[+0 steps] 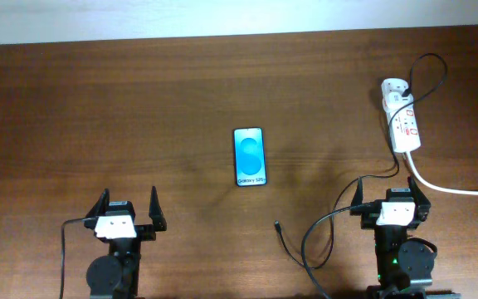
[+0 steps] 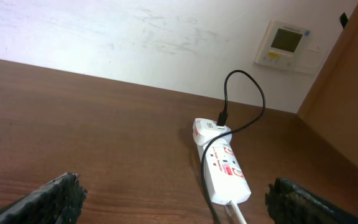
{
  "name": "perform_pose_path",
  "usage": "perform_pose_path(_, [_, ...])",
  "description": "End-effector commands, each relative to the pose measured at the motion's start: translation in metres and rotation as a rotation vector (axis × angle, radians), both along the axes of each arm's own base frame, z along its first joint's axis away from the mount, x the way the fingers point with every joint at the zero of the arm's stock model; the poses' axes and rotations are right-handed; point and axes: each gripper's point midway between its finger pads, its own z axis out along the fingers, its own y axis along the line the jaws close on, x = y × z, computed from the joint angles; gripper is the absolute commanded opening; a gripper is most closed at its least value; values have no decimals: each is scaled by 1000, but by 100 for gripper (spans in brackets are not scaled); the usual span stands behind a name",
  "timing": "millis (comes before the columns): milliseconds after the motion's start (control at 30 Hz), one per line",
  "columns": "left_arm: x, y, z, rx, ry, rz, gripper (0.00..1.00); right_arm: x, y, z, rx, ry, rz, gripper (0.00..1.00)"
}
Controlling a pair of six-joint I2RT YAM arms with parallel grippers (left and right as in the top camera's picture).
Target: Plug charger to phone and switch on socket
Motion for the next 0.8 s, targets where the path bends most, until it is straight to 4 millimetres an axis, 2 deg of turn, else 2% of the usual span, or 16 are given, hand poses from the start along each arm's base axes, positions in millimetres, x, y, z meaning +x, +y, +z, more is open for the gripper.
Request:
perform_pose_path(0, [0,4,0,43,0,19,99,-1,-5,-3,-5,7,-29,98])
perform_pose_path(400, [0,4,0,43,0,19,99,-1,-5,-3,-4,7,-29,98])
perform_pose_path(433, [0,2,0,42,0,5,99,-1,-5,-3,-4,7,-29,98])
perform_pose_path(500, [-1,-15,-1,35,1,-95,99,-1,-5,-3,-4,7,-29,98])
perform_pose_path(667, [-1,-17,1,34,-8,-106,99,-1,-5,-3,-4,7,-30,98])
perform_pose_path(767, [-3,-35,40,37,-167,-205,99,-1,-5,-3,-4,7,-30,98])
